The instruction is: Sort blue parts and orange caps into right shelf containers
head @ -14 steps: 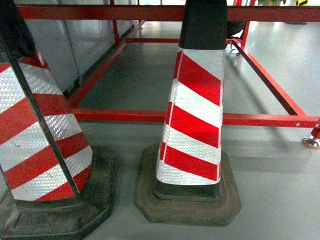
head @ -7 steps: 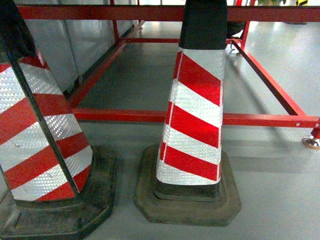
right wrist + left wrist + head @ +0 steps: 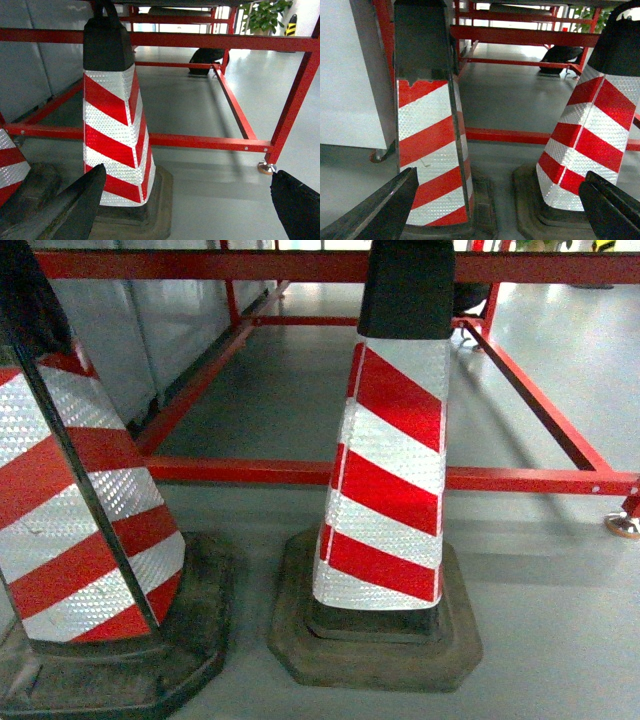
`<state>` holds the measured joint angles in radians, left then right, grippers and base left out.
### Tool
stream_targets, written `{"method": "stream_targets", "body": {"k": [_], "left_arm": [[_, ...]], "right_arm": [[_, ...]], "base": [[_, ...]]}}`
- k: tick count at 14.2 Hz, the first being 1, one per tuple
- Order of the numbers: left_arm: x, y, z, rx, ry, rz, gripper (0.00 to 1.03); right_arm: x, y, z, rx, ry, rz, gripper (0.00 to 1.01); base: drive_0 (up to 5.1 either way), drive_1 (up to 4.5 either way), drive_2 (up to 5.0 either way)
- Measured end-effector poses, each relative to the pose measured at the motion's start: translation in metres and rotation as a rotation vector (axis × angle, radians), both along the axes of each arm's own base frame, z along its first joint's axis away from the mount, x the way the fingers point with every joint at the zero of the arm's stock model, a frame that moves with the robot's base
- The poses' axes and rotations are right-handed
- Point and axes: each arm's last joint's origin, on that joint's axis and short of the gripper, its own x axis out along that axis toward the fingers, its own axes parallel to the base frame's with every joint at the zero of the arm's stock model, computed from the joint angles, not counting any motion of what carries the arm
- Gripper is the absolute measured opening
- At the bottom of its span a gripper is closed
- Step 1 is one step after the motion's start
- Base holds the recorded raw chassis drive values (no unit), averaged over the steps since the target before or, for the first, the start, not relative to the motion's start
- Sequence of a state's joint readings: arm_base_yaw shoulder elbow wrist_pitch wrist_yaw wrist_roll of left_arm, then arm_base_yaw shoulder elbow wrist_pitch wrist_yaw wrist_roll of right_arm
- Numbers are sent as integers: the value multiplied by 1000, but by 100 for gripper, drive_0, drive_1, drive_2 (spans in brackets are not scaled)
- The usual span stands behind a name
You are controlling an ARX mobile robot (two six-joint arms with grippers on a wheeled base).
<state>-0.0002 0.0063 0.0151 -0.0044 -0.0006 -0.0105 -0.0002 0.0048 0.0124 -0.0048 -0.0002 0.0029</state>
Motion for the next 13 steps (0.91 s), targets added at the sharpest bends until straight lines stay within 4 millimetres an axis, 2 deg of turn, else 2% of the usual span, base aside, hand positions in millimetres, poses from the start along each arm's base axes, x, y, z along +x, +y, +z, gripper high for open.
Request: {"method": "stream_targets", "body": {"k": [13], "left_arm": [[0,0,0,0,0,0,98]], "right_arm": [[0,0,0,0,0,0,98]], "base": [[0,0,0]]}}
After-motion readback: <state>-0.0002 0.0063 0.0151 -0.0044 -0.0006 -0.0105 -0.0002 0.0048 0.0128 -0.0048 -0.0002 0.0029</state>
